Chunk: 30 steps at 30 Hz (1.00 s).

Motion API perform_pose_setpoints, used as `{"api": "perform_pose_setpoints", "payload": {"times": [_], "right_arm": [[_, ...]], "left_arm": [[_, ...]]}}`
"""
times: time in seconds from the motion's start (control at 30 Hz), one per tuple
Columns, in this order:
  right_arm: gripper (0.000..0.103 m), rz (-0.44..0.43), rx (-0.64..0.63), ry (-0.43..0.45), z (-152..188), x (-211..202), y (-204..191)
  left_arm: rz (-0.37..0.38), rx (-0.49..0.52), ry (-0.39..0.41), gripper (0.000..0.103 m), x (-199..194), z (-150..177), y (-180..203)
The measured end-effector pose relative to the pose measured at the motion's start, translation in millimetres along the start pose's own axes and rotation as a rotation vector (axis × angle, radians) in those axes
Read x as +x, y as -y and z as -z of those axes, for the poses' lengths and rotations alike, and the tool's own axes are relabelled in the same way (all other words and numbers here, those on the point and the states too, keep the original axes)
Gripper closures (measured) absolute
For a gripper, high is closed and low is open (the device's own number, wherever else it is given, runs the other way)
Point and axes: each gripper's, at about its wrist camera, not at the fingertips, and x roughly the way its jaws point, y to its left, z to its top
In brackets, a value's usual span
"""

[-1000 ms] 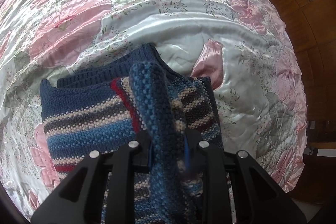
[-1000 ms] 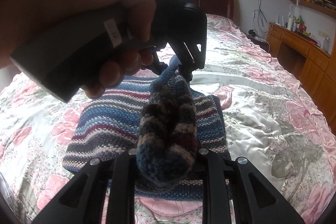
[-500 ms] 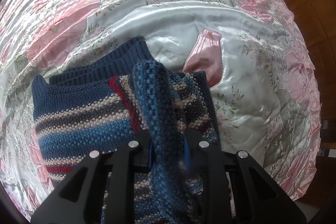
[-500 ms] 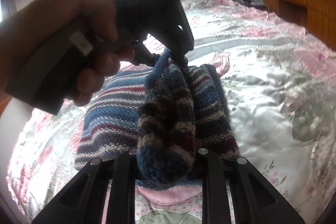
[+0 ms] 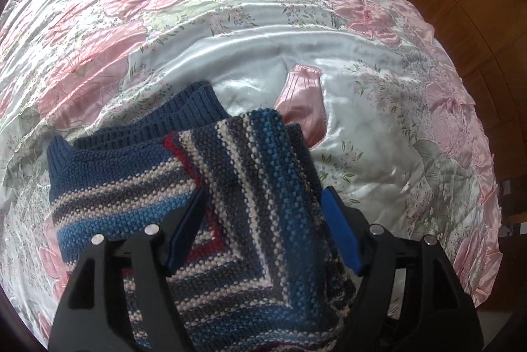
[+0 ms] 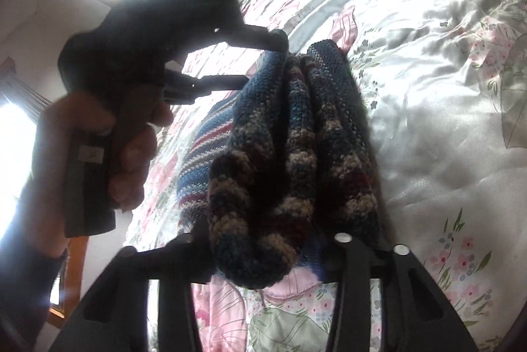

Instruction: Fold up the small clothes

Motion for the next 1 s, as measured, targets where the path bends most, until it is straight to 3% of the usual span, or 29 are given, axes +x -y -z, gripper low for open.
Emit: {"api": "perform_pose_setpoints", "payload": {"times": [0.03,0.13,0.27,0.43,0.47,0.5,0.53,0.6,0.8,1.0], "right_arm": [[0.039,-0.028,0.011,-0.017,-5,-2,1],[0.029,-0.083,0.039,-0.1,-28,3,4],[0.028,-0.122,0.07,-0.205,-62,20,6],[0.029,-0.132,0.108,-0.272,-93,45,9],[0.031,-0.135,0.121,-0.287,-94,50,10],[0.042,-0.131,0.122,-0.304,-96,54,10],[0.063,-0.099,0.102,-0.309,-98,57,10],[0.078,-0.037,0.051,-0.296,-100,55,6],[0.082,0.003,0.04,-0.159,-121,26,13],[0.082,0.063,0.084,-0.173,-107,31,44]], "left_arm": [[0.026,0.006,0.029,0.029,-11,4,-5],[0.103,0.02,0.127,0.025,-43,28,-24],[0.319,-0.053,0.21,0.024,-69,72,-60],[0.587,-0.156,0.213,0.024,-61,120,-86],[0.622,-0.172,0.195,0.024,-55,126,-87],[0.653,-0.185,0.184,0.024,-50,132,-87],[0.675,-0.195,0.183,0.024,-45,137,-88],[0.708,-0.206,0.172,0.025,-38,142,-85],[0.791,-0.229,0.133,0.025,-22,146,-73],[0.844,-0.237,0.07,0.03,-3,151,-61]]}}
